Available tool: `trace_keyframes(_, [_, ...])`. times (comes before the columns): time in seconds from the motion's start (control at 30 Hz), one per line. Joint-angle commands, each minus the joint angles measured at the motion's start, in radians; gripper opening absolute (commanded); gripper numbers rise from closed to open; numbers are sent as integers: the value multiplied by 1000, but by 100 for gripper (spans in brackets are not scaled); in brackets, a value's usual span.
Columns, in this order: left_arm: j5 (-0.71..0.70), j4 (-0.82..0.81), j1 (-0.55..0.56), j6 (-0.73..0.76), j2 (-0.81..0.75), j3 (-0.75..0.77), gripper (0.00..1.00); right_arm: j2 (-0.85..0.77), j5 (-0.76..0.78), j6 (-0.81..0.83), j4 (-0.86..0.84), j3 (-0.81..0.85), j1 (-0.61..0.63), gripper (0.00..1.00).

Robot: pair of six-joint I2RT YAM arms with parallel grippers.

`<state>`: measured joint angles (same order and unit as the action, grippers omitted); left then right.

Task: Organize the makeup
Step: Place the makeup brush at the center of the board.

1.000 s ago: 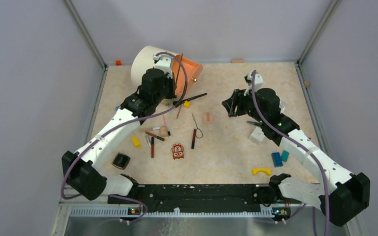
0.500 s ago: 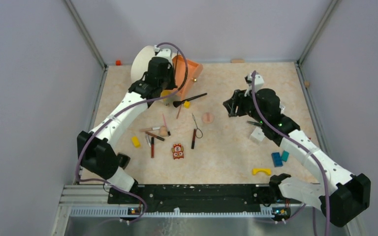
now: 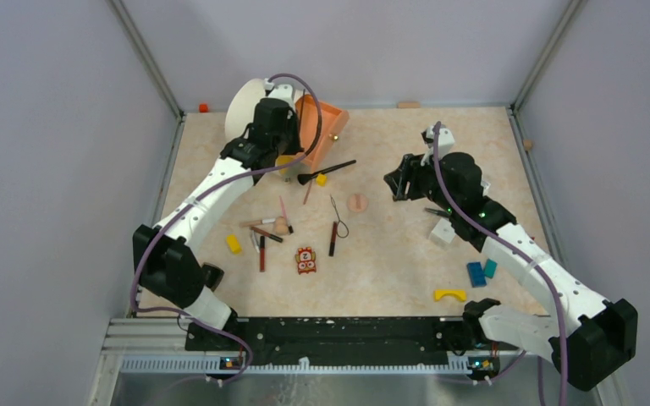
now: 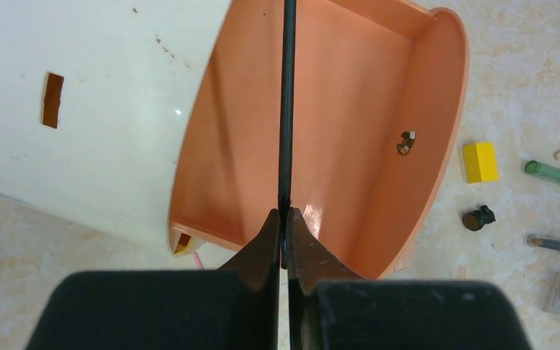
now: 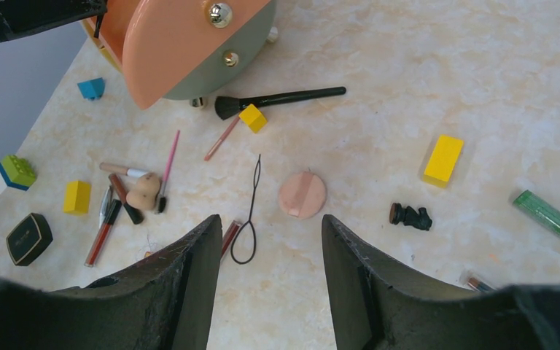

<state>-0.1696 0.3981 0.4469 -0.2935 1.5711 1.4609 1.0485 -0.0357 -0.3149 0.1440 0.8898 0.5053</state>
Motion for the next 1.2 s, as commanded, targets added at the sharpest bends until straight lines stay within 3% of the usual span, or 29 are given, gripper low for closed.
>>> trace_keyframes(0.0, [5, -23, 1, 2, -31, 24, 0, -20, 4, 7, -16, -6, -11, 52])
trace_keyframes(1.17, [27, -74, -1, 66, -133, -81, 0, -11, 25, -29, 48, -23, -11, 52])
